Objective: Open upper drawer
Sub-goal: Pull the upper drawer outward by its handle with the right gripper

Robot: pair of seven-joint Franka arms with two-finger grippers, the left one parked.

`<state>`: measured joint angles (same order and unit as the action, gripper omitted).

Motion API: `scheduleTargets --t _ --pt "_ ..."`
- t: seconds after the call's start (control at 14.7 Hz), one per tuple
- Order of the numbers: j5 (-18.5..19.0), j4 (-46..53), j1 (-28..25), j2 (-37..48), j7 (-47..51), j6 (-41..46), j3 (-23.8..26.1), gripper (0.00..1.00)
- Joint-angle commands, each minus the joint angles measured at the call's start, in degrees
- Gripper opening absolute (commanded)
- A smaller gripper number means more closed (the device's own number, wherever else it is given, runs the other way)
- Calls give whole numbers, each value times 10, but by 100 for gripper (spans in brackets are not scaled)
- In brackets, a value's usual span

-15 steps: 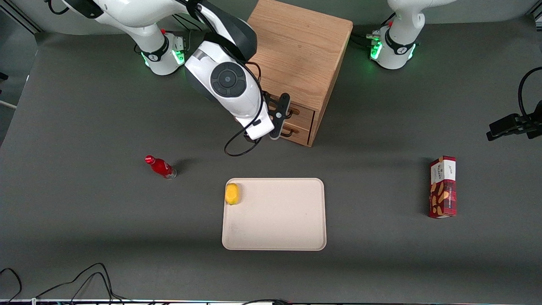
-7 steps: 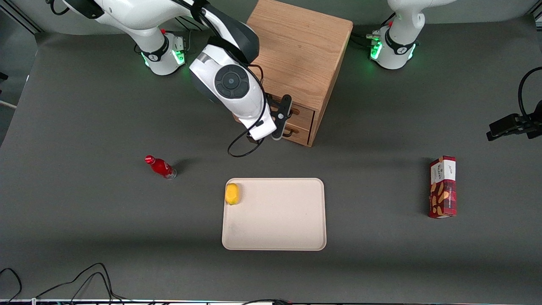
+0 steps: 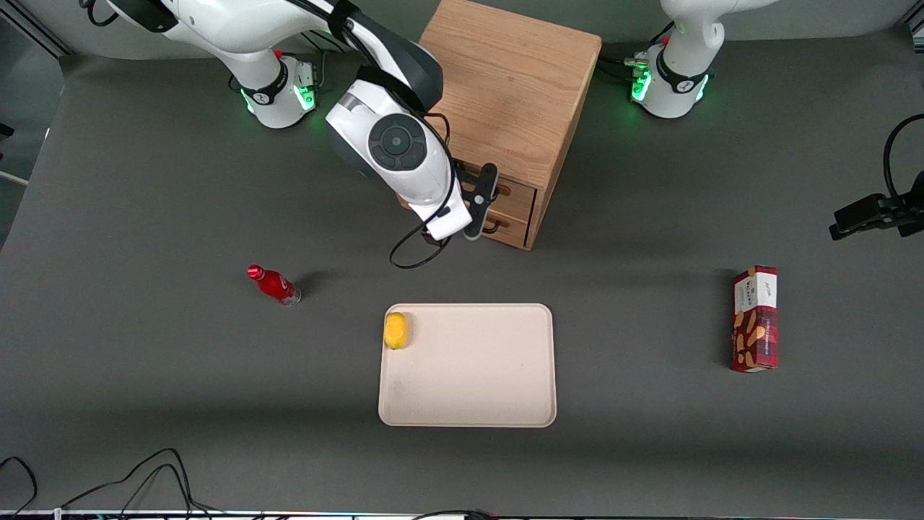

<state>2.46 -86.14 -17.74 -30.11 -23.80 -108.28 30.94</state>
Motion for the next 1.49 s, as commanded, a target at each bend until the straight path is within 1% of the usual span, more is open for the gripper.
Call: scheduleTargets --t 0.0,0.14,0.34,0.54,0.68,1.43 --pt "8 8 -3 -4 -2 -11 -10 100" --pt "9 21 -1 -15 -2 -11 -11 100" --pt "25 38 -1 -33 -2 -11 -18 100" --pt "29 55 3 -52 -5 -9 -20 100" --pt "44 64 2 -62 -5 -6 -19 100" --pt "58 129 3 -98 -19 19 -28 100"
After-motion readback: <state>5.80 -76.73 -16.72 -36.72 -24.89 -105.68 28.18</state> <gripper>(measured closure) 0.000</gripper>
